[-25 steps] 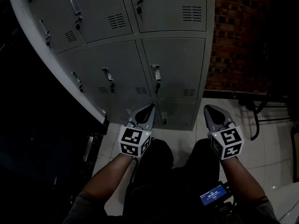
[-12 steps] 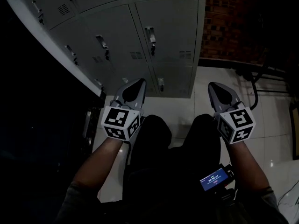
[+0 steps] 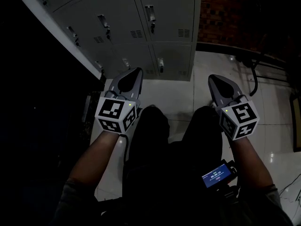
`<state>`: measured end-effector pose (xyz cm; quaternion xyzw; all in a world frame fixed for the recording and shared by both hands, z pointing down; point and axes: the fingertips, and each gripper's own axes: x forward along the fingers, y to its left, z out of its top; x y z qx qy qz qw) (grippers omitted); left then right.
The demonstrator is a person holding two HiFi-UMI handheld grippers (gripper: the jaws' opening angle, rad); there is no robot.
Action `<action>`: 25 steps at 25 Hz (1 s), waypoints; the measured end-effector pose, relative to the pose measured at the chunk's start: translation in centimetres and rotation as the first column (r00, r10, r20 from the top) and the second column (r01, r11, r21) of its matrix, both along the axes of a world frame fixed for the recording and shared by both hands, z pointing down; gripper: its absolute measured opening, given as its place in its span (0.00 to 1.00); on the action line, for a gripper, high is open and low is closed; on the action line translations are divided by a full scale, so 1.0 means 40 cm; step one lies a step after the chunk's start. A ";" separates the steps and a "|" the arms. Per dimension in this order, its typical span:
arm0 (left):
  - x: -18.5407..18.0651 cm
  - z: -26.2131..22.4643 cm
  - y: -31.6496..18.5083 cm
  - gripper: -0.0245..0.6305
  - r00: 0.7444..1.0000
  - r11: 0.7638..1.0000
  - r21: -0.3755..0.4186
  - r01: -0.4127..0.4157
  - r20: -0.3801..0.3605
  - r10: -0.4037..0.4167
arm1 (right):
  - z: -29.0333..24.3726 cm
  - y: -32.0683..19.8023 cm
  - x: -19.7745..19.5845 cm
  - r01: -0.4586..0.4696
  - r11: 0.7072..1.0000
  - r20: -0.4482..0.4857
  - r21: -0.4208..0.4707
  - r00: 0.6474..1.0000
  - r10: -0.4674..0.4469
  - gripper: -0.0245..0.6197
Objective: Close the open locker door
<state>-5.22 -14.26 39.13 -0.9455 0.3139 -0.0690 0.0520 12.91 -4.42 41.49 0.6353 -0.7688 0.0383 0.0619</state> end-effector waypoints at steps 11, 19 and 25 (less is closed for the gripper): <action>-0.033 -0.011 0.160 0.04 1.000 1.000 -0.001 0.001 0.003 -0.001 | -0.005 0.151 -0.039 0.029 0.999 -0.031 -0.016 0.999 -0.029 0.04; -0.038 -0.016 0.231 0.04 1.000 1.000 -0.002 0.008 0.005 -0.008 | -0.014 0.222 -0.037 0.028 0.999 -0.025 -0.016 0.999 -0.028 0.04; -0.033 -0.023 0.262 0.04 1.000 1.000 0.007 0.000 0.006 0.000 | -0.022 0.247 -0.038 0.025 1.000 -0.021 -0.009 0.999 -0.025 0.04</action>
